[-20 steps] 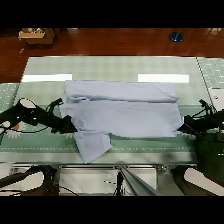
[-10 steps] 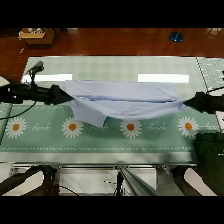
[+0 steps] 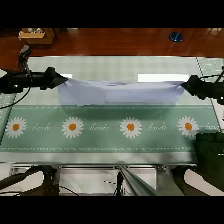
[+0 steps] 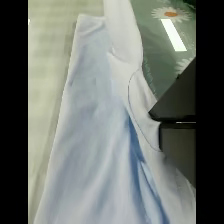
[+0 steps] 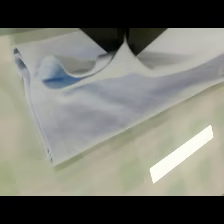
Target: Fold the shirts.
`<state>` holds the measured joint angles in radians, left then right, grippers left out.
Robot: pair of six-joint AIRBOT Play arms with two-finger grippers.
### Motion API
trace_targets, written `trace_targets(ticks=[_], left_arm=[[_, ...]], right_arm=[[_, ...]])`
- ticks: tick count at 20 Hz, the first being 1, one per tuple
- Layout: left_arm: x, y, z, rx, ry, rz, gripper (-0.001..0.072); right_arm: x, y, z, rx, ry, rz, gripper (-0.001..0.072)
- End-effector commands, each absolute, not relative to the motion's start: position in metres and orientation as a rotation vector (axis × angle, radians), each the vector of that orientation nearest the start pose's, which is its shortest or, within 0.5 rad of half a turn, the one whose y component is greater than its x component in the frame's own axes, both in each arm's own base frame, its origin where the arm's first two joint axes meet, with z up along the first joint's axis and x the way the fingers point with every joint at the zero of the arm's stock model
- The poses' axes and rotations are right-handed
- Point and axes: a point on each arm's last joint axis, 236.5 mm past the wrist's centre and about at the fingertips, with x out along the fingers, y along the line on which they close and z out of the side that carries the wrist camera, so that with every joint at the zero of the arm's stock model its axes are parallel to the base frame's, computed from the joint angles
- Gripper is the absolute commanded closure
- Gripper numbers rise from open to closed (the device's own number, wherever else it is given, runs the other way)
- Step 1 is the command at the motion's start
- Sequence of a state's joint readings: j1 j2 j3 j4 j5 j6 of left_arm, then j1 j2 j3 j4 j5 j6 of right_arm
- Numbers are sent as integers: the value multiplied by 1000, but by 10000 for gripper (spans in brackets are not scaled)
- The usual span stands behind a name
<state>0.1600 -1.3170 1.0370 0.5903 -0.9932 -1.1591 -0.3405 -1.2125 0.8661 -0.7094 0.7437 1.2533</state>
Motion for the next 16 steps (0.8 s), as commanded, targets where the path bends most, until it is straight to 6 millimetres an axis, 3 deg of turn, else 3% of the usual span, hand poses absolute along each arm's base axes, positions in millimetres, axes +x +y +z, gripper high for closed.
trace_targets(ticks=[1,4,10,14,16], left_arm=[[448,-85,3,-731,1013,-360,684],[461,-82,-21,-730,1050,-359,684],[493,-77,-35,-729,1050,-359,683],[492,-80,-56,-746,1097,-359,677],[488,-82,-62,-754,1123,-370,532]], right_arm=[[455,-22,-18,773,804,-50,693],[475,-33,-28,801,731,-130,693],[514,-40,-15,782,694,-103,692],[500,-35,-46,674,810,-73,692],[491,-36,-58,585,867,-56,690]])
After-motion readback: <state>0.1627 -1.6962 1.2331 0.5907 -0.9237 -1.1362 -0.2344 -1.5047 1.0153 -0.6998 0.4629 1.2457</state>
